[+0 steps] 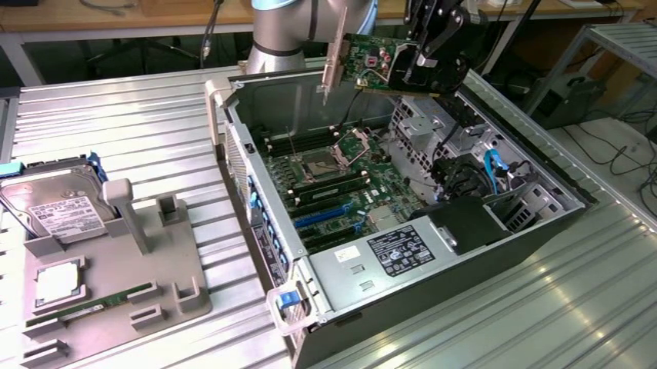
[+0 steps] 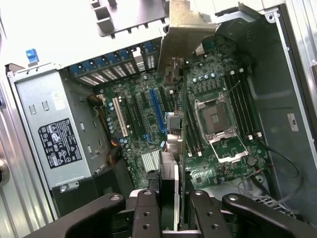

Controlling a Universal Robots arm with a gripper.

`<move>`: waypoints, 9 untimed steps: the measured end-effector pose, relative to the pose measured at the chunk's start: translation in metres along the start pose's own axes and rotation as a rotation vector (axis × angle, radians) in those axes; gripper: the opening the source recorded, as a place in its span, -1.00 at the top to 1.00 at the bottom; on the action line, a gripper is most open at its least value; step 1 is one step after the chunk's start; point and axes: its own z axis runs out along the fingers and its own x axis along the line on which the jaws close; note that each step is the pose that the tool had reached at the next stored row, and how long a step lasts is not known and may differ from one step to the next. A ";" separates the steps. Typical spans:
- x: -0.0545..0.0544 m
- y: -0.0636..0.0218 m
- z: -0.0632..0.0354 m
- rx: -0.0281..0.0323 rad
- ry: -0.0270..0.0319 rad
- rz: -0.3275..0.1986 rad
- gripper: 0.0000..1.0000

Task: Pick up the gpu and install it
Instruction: 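Insert the gpu into the slot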

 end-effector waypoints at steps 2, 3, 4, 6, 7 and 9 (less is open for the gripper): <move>0.000 0.0000 0.0000 0.0004 0.0015 -0.030 0.45; 0.000 -0.0001 0.0000 0.0006 0.0027 -0.052 0.45; 0.000 0.0000 0.0000 0.0007 0.0034 -0.066 0.45; 0.000 0.0000 0.0000 0.0011 0.0049 -0.096 0.45; 0.000 0.0000 0.0000 0.0012 0.0056 -0.108 0.45; 0.000 0.0000 0.0000 0.0015 0.0067 -0.132 0.45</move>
